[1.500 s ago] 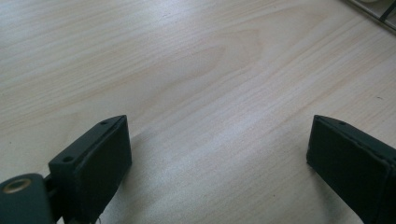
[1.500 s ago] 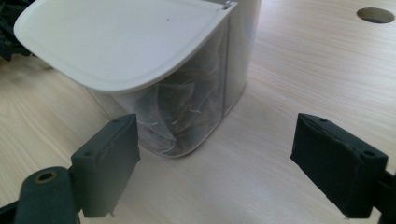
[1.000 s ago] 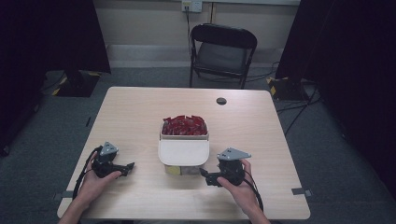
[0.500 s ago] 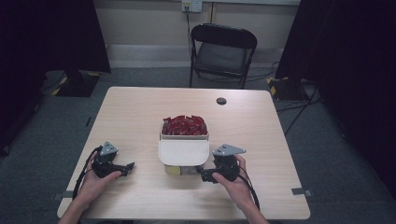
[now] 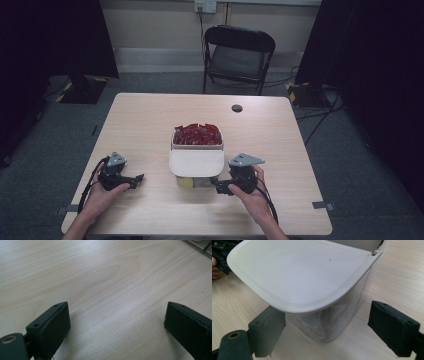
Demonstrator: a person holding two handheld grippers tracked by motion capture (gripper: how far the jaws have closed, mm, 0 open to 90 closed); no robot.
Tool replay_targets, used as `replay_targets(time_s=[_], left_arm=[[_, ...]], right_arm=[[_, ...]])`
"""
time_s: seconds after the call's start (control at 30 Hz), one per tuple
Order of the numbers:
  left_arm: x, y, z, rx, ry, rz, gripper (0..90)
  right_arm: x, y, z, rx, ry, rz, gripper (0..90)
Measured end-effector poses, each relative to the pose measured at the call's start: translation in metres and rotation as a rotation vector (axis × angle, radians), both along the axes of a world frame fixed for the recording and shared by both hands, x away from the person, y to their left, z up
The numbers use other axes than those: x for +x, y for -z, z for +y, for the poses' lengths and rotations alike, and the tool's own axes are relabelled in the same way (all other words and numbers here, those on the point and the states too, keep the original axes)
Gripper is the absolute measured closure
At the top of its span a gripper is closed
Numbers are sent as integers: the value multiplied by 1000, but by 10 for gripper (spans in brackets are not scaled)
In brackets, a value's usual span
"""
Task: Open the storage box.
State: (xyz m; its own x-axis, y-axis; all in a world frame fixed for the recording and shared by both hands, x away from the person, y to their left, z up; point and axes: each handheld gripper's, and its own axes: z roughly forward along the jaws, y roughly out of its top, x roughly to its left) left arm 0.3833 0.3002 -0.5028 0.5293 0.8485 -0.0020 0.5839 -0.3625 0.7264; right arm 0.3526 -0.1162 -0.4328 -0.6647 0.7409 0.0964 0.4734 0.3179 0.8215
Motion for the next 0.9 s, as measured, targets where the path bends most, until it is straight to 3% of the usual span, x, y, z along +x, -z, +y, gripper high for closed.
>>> replay_targets(time_s=[0.47,0.57,0.9], left_arm=[[0,0,0,2,1,-1,61],[0,0,0,1,1,-1,61],[0,0,0,2,1,-1,61]], right_arm=[[4,-8,1,20,-22,-5,140],[5,-9,0,47,-28,11,139],[8,-14,1,39,-34,-1,138]])
